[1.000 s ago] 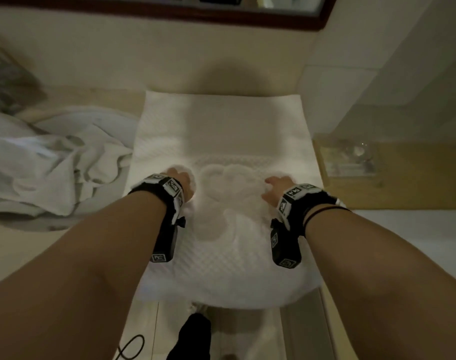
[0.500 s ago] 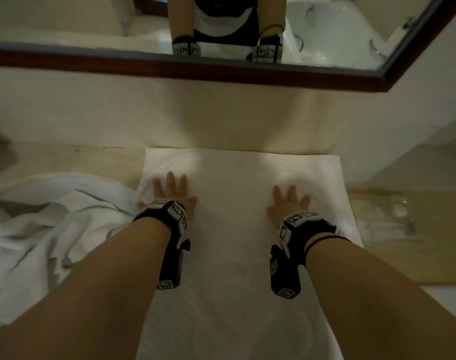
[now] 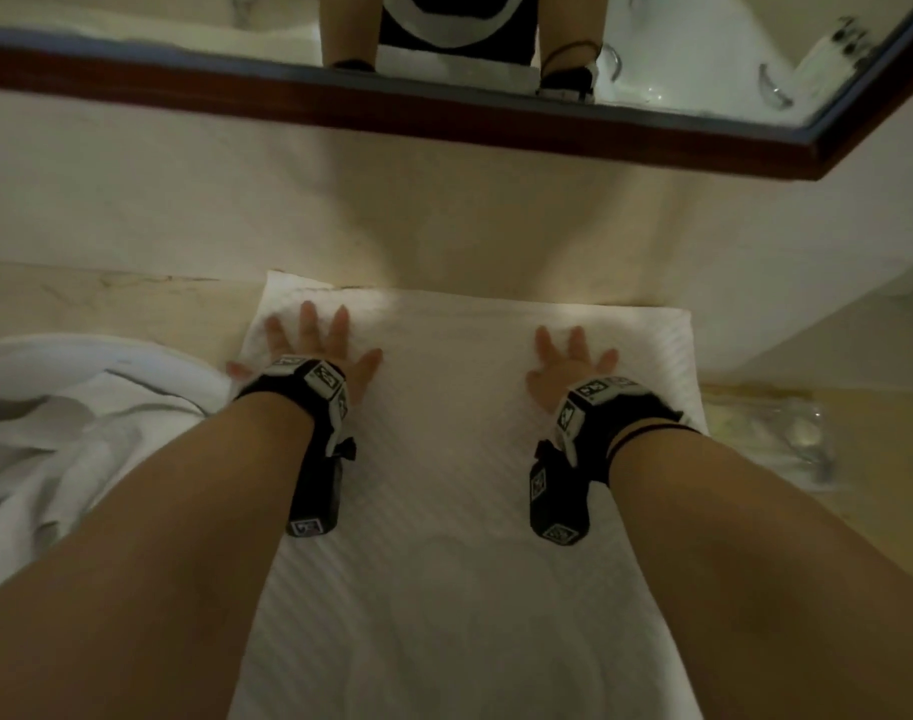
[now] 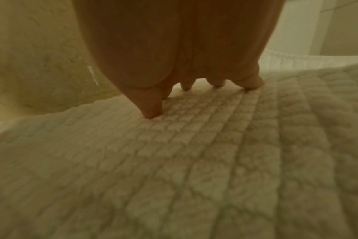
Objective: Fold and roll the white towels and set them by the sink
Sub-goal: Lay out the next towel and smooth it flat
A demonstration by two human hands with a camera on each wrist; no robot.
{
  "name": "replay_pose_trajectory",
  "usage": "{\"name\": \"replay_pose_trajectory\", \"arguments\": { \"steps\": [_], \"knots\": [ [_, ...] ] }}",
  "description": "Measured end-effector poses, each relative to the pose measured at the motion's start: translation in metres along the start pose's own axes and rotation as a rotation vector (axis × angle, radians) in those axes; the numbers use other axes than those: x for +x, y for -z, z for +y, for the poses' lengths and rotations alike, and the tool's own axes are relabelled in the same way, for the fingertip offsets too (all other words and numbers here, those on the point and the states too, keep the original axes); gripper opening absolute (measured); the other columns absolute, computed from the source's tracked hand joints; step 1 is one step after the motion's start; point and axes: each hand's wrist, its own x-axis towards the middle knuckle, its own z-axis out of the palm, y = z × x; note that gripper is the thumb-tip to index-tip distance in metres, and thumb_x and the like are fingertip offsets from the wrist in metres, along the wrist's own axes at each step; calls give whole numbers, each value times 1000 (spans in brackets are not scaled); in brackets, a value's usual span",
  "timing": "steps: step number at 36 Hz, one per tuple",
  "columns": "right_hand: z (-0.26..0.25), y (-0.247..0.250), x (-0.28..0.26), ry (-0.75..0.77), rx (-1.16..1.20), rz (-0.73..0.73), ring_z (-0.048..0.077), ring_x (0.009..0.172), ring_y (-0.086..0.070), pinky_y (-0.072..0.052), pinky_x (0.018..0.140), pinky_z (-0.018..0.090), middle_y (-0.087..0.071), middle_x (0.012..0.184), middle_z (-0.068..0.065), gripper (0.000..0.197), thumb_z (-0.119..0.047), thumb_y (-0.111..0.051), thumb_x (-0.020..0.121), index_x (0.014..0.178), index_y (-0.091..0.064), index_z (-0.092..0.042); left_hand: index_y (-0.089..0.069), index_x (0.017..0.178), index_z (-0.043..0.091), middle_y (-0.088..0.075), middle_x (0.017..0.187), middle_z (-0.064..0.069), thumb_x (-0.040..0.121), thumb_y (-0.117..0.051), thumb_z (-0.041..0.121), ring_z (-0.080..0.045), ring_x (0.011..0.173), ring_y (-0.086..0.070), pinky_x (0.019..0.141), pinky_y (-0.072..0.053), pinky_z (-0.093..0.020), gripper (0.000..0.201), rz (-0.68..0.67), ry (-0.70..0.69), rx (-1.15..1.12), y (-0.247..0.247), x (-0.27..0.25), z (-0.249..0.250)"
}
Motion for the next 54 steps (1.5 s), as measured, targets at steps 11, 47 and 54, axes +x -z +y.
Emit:
{"name": "replay_pose_trajectory", "arguments": {
  "steps": [11,47,54],
  "knots": [
    [26,12,-40,48,97,96,28,144,17,-2,115,57,25,156,-4,79,-63,-34,91,147,15,-37,-3,148,25,3,155,-7,90,-44,54,-31,144,2,117,-8,-50,77,155,-54,200,29,-37,35],
    [13,13,-13,-45,143,130,31,143,20,9,113,54,24,156,6,78,-65,-23,92,150,13,-26,24,141,45,36,150,3,62,-26,93,-39,140,25,111,-2,-64,105,-27,-65,39,19,-6,57],
    [-25,-13,-28,161,75,96,32,139,30,19,109,57,34,151,0,91,-79,-23,82,145,23,-33,23,143,40,35,151,2,74,-22,85,-34,141,25,110,7,-63,94,39,-100,63,9,-18,50]
  ]
}}
